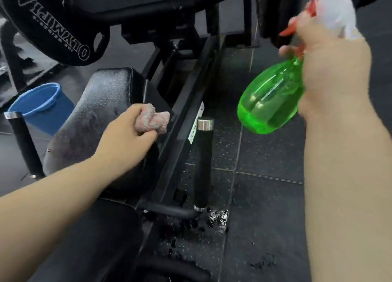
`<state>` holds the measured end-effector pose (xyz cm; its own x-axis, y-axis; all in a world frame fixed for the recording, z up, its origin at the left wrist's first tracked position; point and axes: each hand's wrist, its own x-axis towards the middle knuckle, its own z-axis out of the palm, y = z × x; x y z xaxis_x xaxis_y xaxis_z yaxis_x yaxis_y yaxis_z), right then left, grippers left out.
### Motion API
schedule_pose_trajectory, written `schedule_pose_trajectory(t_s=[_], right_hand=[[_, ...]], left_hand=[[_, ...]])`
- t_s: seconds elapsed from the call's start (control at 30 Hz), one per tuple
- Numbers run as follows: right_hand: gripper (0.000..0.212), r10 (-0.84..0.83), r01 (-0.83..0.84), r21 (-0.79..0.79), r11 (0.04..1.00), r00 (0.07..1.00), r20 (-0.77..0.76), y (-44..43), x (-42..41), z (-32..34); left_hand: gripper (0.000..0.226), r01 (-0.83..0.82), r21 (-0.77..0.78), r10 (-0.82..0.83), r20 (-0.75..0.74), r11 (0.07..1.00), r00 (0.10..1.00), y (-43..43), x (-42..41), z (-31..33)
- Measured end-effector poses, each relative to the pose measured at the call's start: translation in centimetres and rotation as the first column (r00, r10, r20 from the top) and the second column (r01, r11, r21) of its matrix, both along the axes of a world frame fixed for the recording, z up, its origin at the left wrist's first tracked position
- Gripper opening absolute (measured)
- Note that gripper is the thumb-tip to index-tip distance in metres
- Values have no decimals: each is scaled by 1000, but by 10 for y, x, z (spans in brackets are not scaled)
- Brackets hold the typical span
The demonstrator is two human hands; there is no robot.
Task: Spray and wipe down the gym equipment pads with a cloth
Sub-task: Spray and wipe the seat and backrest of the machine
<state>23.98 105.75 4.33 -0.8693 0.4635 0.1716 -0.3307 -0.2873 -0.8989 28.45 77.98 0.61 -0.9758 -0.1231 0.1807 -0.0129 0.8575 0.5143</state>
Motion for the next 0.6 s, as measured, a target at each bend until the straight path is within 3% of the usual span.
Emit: schedule_pose_trajectory(t_s=[0.07,0.13,0.33,0.47,0.6], right_hand=[[8,-110,56,345,937,984,138,11,4,-41],[8,-135,-15,481,877,951,277,11,15,-96],[21,-57,-274,380,883,742,667,2,76,-224],[20,-54,-264,328,907,700,712,-13,103,-241],[26,-56,-451,411,792,617,785,0,104,-232]], left_hand=[[31,14,33,-14,13,999,1000,17,-1,-5],[31,39,32,-40,45,999,998,27,1,-10],[41,109,-74,-97,152,991,984,41,14,-31],[50,51,-90,-37,150,995,988,31,15,-39],[50,36,-101,-35,12,994,999,18,14,-37]])
